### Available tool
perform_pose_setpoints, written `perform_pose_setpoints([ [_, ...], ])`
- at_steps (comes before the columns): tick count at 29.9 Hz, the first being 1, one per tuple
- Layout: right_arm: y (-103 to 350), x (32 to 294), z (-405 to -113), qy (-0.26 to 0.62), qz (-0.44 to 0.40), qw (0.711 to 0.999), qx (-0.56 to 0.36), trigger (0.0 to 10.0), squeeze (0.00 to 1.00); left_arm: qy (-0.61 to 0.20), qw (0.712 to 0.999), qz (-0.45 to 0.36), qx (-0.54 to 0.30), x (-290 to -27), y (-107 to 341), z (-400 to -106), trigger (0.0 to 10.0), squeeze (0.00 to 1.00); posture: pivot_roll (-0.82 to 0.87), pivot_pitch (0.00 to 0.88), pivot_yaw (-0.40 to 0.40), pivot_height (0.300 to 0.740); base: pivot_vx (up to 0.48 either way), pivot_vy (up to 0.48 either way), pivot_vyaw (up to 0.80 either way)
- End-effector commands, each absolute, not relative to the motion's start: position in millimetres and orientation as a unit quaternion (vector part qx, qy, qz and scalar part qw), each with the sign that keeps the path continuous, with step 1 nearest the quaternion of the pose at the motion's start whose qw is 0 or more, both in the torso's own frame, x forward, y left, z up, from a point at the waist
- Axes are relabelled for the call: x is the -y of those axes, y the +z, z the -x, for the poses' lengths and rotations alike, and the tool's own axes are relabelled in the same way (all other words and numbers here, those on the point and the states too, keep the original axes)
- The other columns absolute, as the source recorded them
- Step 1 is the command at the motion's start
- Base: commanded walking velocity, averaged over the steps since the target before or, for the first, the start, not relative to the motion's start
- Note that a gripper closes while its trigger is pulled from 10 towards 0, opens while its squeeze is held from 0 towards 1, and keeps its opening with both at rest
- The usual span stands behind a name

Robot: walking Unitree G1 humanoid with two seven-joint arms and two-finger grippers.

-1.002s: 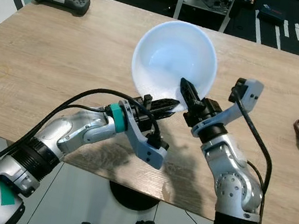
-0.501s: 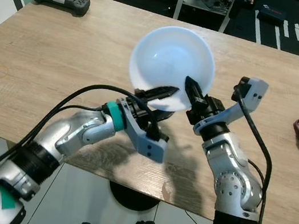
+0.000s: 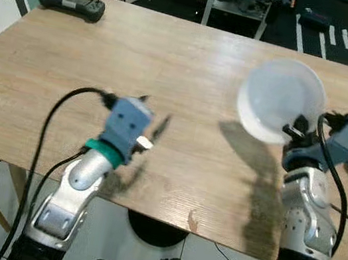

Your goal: Setting the table

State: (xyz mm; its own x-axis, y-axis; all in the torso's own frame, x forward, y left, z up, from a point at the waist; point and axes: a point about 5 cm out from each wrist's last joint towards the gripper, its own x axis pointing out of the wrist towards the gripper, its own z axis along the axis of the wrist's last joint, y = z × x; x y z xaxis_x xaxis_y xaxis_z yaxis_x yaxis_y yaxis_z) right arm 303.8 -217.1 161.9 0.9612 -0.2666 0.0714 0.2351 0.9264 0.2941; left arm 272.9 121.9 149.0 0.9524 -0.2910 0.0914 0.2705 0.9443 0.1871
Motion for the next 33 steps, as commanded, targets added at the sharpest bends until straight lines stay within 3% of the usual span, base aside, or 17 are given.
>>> perform_pose_setpoints([
  [1,159.7,215.1,-297.3,-0.112,-0.13,0.984,0.056,10.0,0.0,-0.106,0.99,-0.096,0.016,-141.5,137.3,-270.6,10.0,0.0,-0.07,0.0,0.021,0.74,0.0,0.0,0.0],
  [6,144.8,206.4,-287.2,-0.078,-0.119,0.989,0.042,10.0,0.0,-0.088,0.98,-0.181,0.002,-164.7,139.0,-266.5,10.0,0.0,-0.07,0.0,0.023,0.74,0.0,0.0,0.0],
  [16,138.0,193.9,-292.0,-0.07,-0.105,0.991,0.035,10.0,0.0,-0.003,0.993,-0.119,0.005,-172.2,156.6,-286.8,10.0,0.0,-0.08,0.0,0.025,0.74,0.0,0.0,0.0],
  [24,137.4,203.1,-294.9,-0.092,-0.105,0.99,0.034,10.0,0.0,0.0,0.993,-0.122,0.005,-170.2,160.0,-290.1,10.0,0.0,-0.08,0.0,0.02,0.74,0.0,0.0,0.0],
  [33,132.9,211.4,-296.1,-0.127,-0.133,0.983,0.026,10.0,0.0,0.002,0.992,-0.126,-0.001,-171.9,158.6,-291.8,10.0,0.0,-0.09,0.0,0.026,0.74,0.0,0.0,-0.8],
])
